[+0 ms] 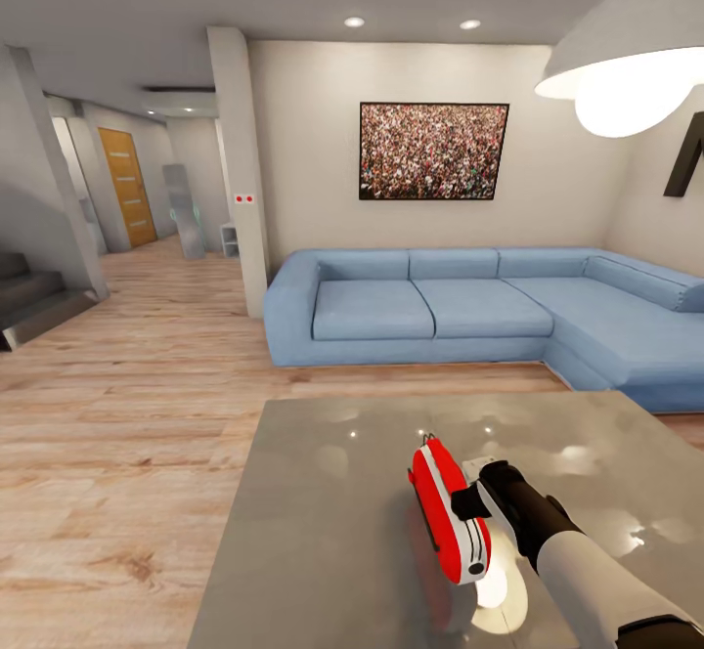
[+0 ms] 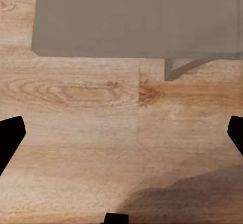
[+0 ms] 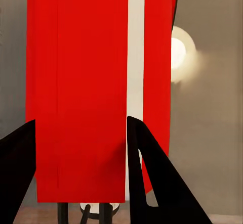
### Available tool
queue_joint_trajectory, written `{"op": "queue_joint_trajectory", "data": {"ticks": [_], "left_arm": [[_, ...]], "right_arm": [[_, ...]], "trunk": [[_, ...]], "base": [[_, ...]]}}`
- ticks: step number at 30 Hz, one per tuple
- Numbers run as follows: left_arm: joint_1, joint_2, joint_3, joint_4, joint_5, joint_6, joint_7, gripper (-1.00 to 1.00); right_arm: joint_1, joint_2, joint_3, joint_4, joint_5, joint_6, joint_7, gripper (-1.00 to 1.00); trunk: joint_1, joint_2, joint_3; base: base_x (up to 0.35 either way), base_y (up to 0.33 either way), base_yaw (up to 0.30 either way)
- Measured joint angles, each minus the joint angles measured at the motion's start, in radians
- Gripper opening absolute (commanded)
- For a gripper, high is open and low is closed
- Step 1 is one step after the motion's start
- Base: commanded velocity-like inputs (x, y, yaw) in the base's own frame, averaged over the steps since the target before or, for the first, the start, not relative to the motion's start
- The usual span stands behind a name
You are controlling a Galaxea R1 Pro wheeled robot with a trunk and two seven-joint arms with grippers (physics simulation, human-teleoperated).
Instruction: Turn on the radio receiver that's on the table in the living room.
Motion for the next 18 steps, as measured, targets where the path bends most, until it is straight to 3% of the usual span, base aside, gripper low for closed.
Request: {"op": "queue_joint_trajectory", "data": {"ticks": [18], "left_arm": [[0.000, 0.001, 0.000, 0.001, -0.005, 0.000, 0.000, 1.00]], "right_arm": [[0.000, 0.000, 0.001, -0.002, 0.002, -0.014, -0.001, -1.00]], "trunk": [[-0.069, 0.126, 0.056]], "base": [[0.000, 0.000, 0.000]]}}
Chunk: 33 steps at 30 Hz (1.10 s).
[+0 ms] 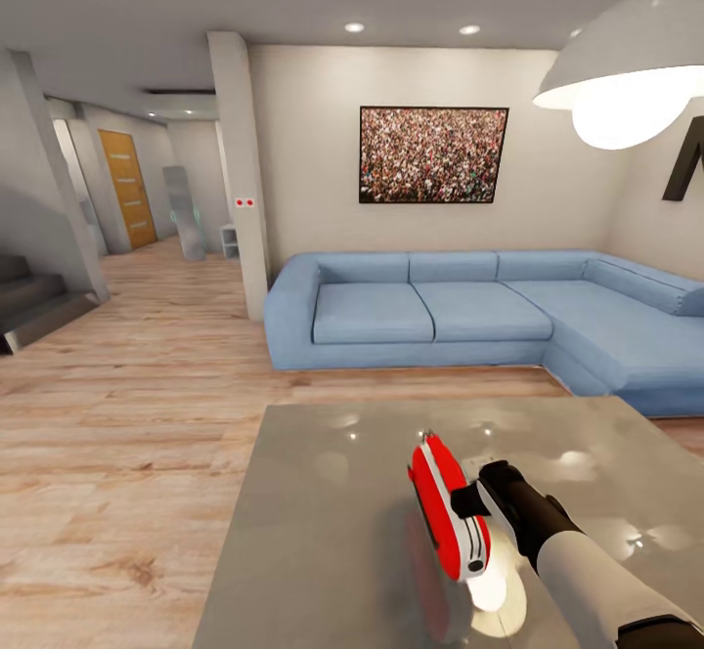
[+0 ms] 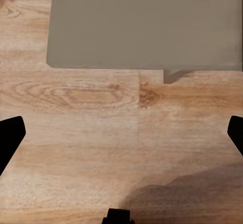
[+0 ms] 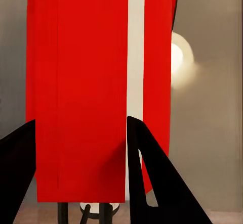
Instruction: Turn on the radio receiver that's on the table in the living room.
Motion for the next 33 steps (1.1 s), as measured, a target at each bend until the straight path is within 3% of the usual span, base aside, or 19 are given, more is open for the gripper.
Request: {"op": "queue_joint_trajectory", "data": {"ticks": [7, 33], "left_arm": [[0.000, 0.000, 0.000, 0.000, -0.001, 0.000, 0.000, 1.00], [0.000, 0.000, 0.000, 0.000, 0.000, 0.000, 0.000, 1.00]], "right_arm": [[0.000, 0.000, -0.001, 0.001, -0.002, -0.064, -0.002, -1.00], [0.000, 0.000, -0.002, 0.001, -0.005, -0.069, -0.010, -1.00]], "trunk": [[-0.027, 0.049, 0.022], [-0.126, 0.231, 0.103]], "base": [[0.000, 0.000, 0.000], [0.000, 0.000, 0.000]]}}
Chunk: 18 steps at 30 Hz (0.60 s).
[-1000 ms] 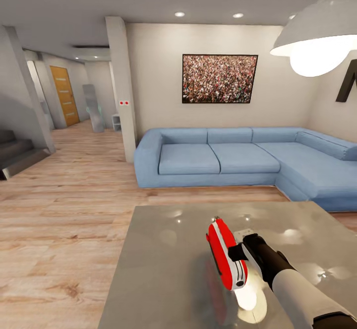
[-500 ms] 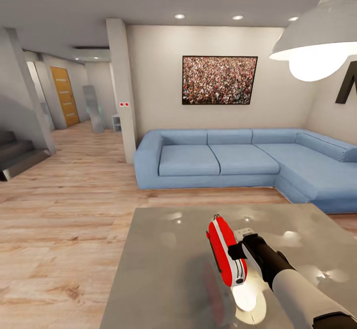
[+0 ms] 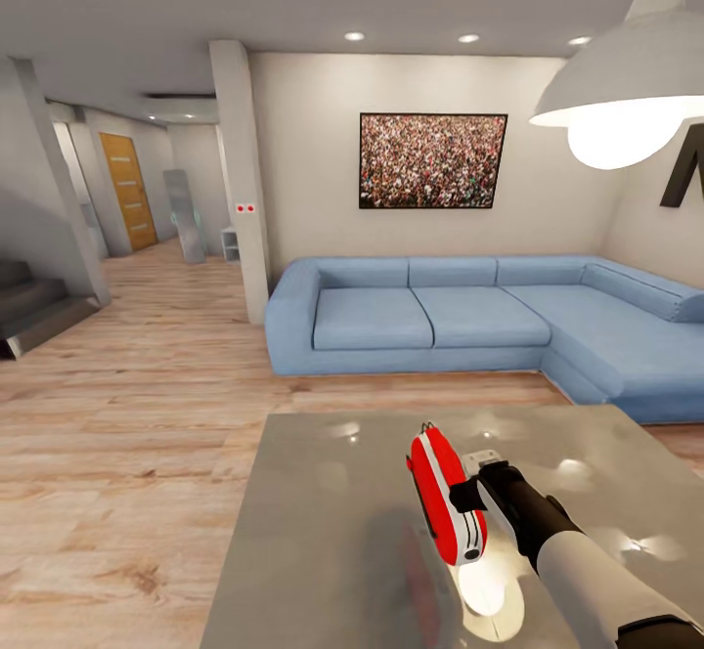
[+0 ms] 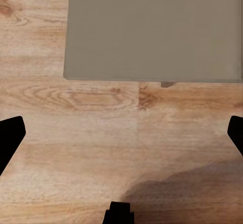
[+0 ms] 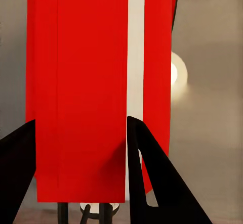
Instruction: Turn on the radio receiver that's on the table in the living room.
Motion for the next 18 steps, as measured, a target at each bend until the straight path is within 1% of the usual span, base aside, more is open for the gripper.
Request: {"op": "queue_joint_trajectory", "data": {"ticks": [18], "left_arm": [[0.000, 0.000, 0.000, 0.000, 0.000, 0.002, 0.000, 1.00]], "right_arm": [[0.000, 0.000, 0.000, 0.000, 0.002, 0.000, 0.003, -1.00]], "trunk": [[-0.069, 0.126, 0.056]], "base": [[0.000, 0.000, 0.000]]}}
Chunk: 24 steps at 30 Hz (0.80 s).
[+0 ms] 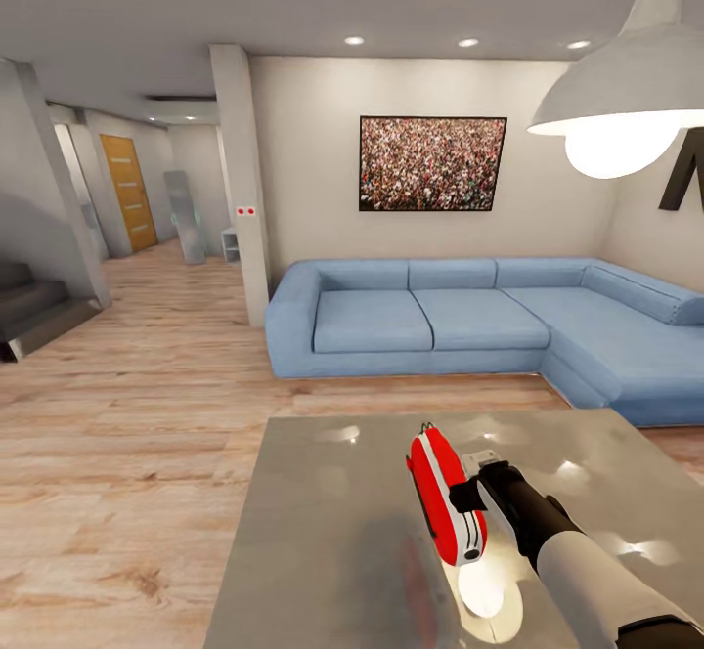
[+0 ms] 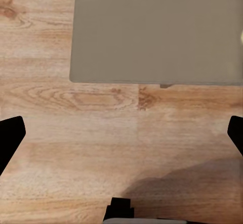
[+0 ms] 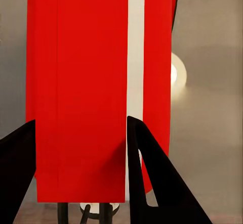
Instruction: Turn on the radio receiver that's on the table in the living room.
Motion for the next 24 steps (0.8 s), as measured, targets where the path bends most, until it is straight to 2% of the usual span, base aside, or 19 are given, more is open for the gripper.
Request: {"op": "queue_joint_trajectory", "data": {"ticks": [24], "left_arm": [[0.000, 0.000, 0.000, 0.000, 0.000, -0.001, 0.000, 1.00]], "right_arm": [[0.000, 0.000, 0.000, 0.000, -0.002, 0.000, 0.001, -1.00]], "trunk": [[-0.092, 0.168, 0.075]], "base": [[0.000, 0.000, 0.000]]}}
